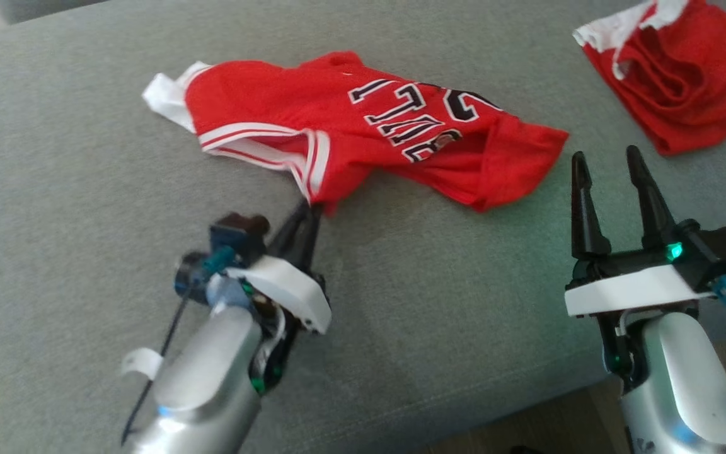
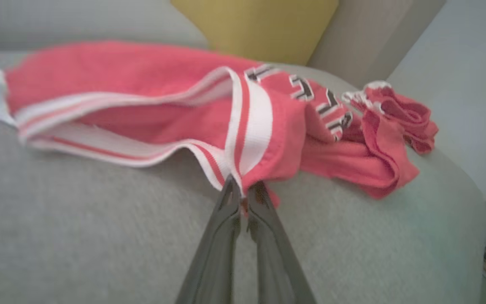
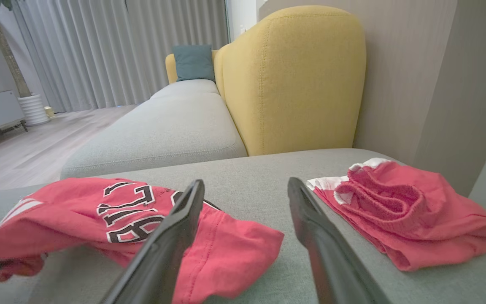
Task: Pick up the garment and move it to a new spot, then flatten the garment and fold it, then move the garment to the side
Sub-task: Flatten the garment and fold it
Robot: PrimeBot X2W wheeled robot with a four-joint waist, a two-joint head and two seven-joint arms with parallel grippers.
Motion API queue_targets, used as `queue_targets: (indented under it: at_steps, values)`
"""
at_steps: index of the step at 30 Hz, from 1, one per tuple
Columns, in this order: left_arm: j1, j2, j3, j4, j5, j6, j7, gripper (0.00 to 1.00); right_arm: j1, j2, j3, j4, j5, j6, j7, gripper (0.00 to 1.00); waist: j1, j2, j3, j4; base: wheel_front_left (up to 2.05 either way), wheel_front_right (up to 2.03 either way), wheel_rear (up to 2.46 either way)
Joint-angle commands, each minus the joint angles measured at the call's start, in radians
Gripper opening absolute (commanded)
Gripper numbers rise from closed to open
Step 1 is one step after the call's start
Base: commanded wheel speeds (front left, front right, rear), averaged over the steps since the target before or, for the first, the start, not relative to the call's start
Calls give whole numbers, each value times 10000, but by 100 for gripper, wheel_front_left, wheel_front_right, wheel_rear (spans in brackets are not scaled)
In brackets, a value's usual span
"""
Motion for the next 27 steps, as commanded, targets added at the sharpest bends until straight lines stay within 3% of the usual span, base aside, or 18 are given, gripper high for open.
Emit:
queue_targets:
  at_steps: [1, 12, 21, 27]
  values:
    - [-309, 267, 613, -784, 276, 117, -60, 0, -81, 1, 142, -253, -75, 65, -108, 100, 0, 0, -186, 283, 0, 0, 0]
    - [11, 1988, 1632, -3932, 1167, 378, 291, 0, 161, 1, 161, -97, 10, 65, -116, 100, 0, 0, -710, 1011, 0, 0, 0]
    - [-710, 3851, 1595, -6205, 1522, -9, 3369, 0, 54, 1, 479, -52, 204, 65, -143, 100, 0, 0, -513, 1095, 0, 0, 0]
    - [-1980, 4187, 1816, -5318, 1096, -346, 5001, 0, -229, 1, 1099, -35, 449, 65, -184, 100, 0, 0, 24, 577, 0, 0, 0]
